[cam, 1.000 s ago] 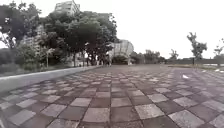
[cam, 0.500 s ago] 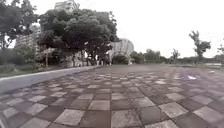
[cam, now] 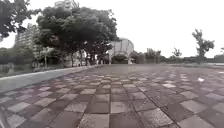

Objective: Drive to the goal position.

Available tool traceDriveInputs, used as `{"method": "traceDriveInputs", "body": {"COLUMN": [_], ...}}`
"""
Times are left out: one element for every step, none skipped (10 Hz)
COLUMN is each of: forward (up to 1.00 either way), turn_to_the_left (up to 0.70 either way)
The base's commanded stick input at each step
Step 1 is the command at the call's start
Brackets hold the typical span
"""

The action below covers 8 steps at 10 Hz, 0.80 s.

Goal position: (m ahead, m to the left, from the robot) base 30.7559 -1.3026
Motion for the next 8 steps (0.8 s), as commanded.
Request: {"method": "traceDriveInputs", "body": {"forward": [1.0,1.0,1.0,1.0,1.0,1.0,1.0,1.0], "turn_to_the_left": [0.0,0.0,0.0,0.0,0.0,0.0,0.0,0.0]}}
